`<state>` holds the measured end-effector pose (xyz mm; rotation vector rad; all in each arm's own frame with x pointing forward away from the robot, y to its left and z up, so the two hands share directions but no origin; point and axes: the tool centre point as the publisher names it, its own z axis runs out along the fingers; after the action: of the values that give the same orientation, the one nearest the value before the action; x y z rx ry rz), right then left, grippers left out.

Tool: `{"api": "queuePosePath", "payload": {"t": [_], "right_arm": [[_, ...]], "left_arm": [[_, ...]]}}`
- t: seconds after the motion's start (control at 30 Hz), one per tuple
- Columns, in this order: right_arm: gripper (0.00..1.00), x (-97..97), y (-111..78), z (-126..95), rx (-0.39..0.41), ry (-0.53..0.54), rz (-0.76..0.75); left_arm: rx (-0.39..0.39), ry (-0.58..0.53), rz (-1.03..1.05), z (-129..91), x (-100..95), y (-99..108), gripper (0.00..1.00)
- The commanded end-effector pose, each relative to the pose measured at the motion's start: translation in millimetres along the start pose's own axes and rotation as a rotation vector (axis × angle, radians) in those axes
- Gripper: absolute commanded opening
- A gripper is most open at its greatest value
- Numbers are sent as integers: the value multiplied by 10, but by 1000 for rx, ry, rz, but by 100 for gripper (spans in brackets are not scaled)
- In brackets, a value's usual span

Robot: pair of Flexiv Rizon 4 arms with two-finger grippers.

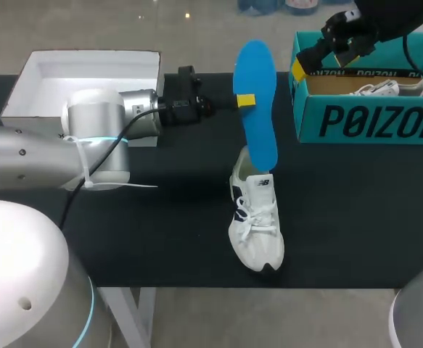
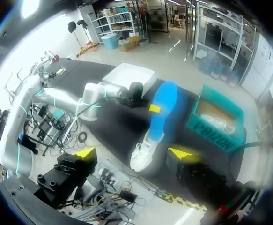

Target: Take the shoe out of the shoebox, open the shoe tongue, remove and reinsert the insole, then place the shoe into the shoebox

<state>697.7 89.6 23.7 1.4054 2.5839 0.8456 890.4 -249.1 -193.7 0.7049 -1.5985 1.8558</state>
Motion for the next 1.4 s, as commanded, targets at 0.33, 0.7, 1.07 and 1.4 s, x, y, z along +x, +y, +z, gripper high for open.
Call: {"api": "queuePosePath", "payload": {"t": [0.33, 0.7, 1.07, 1.4], "right_arm": [[100, 12, 36, 4, 7, -1, 2], [100, 12, 36, 4, 7, -1, 2], [100, 12, 36, 4, 7, -1, 2], [100, 12, 36, 4, 7, -1, 2]], "left_arm": [[-2, -3, 0, 2, 12, -1, 0], [-2, -3, 0, 2, 12, -1, 0], [7, 30, 352, -104, 238, 77, 0], [-106, -6, 544, -60, 319, 83, 0]]}}
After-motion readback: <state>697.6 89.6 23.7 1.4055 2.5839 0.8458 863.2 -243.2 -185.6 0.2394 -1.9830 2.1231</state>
